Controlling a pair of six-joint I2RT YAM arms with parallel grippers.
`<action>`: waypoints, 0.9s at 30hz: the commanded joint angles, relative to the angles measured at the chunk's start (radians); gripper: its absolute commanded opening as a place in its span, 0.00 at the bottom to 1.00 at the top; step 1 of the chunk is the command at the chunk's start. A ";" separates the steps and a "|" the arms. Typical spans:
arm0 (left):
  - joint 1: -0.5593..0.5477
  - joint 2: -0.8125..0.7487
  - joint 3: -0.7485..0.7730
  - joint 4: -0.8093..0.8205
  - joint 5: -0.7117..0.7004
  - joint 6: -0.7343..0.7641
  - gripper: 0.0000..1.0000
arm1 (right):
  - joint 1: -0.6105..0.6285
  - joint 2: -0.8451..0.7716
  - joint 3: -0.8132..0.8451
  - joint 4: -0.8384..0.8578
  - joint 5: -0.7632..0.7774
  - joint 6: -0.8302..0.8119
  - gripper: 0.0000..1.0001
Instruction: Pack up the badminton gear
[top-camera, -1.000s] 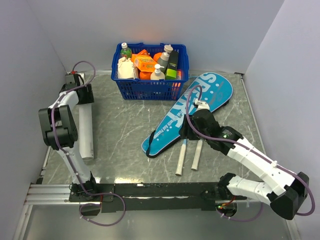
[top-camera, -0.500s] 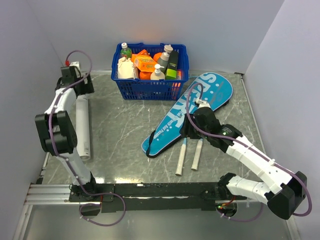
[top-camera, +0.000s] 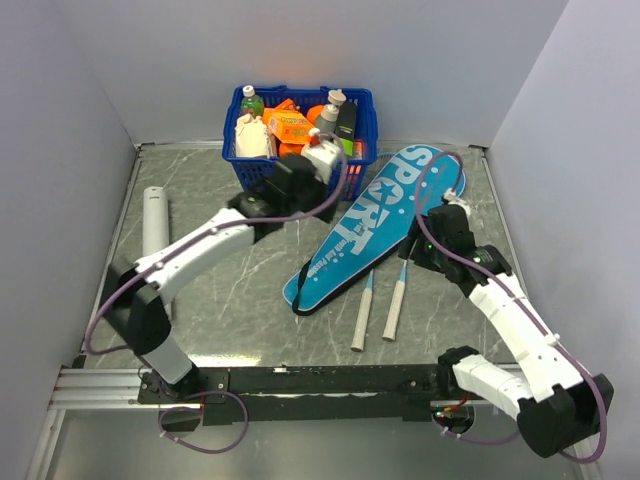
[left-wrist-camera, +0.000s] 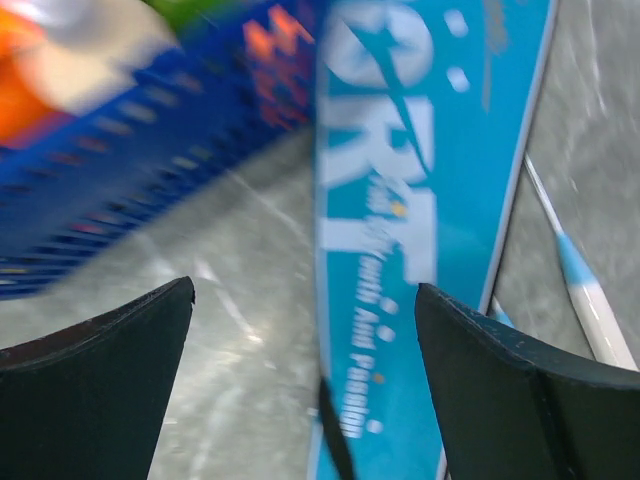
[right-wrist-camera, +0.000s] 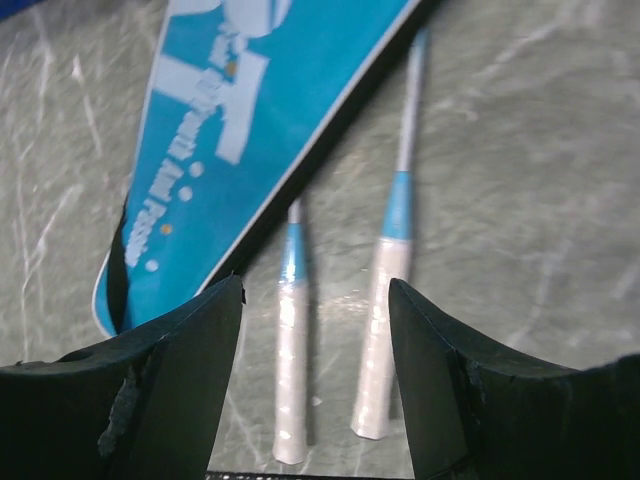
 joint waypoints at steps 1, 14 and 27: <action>-0.051 0.111 -0.045 0.047 0.056 -0.061 0.96 | -0.047 -0.093 0.020 -0.118 0.088 0.017 0.68; -0.260 0.187 -0.203 0.167 0.026 -0.084 0.96 | -0.074 -0.289 -0.078 -0.225 0.034 0.075 0.69; -0.269 0.213 -0.360 0.290 0.003 -0.081 0.99 | -0.073 -0.308 -0.103 -0.210 -0.026 0.081 0.68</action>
